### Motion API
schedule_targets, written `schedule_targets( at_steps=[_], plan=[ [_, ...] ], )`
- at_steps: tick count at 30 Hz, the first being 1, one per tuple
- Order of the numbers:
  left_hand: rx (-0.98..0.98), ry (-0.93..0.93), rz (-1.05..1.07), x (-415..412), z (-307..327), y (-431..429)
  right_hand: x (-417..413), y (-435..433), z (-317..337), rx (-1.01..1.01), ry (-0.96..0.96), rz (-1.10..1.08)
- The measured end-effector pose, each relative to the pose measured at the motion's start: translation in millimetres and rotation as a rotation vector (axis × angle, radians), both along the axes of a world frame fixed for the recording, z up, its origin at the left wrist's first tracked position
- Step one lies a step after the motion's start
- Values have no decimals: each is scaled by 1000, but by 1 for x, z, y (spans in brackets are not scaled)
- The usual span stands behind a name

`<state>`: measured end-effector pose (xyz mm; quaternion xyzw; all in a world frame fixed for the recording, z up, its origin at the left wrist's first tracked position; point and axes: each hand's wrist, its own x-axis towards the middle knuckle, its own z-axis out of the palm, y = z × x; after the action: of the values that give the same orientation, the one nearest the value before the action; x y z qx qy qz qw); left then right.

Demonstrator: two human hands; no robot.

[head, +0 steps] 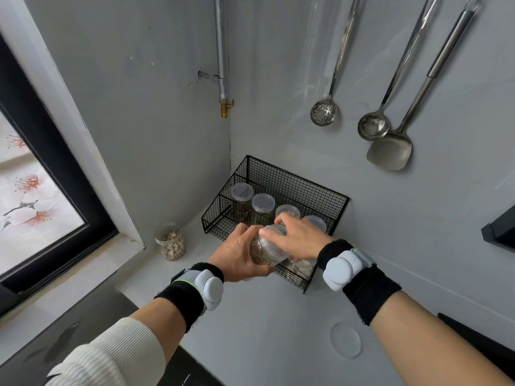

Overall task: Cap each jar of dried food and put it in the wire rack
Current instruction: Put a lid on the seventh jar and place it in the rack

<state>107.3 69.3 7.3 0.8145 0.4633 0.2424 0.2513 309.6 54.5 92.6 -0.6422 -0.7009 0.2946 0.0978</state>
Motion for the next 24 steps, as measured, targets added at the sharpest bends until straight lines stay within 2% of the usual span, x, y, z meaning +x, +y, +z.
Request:
schedule_targets(
  at_steps=[2, 4, 9, 12, 14, 18, 24],
  plan=[
    [-11, -6, 22, -3, -2, 0, 1, 1, 3, -59, 23, 131],
    [-22, -11, 22, -3, -1, 1, -1, 0, 4, -30, -66, 178],
    [-28, -20, -17, -5, -1, -1, -22, -2, 0, -78, -131, -44],
    [-40, -14, -44, -7, -5, -2, -28, -1, -3, -91, -171, -92],
    [-45, -18, -40, -9, -8, -1, -26, 5, -5, -106, -180, -32],
    [-57, -43, -8, -13, -5, 5, -15, 14, -2, -68, -124, 228],
    [-53, -44, -21, -16, -4, 9, -19, 23, -6, -31, -178, 176]
  ],
)
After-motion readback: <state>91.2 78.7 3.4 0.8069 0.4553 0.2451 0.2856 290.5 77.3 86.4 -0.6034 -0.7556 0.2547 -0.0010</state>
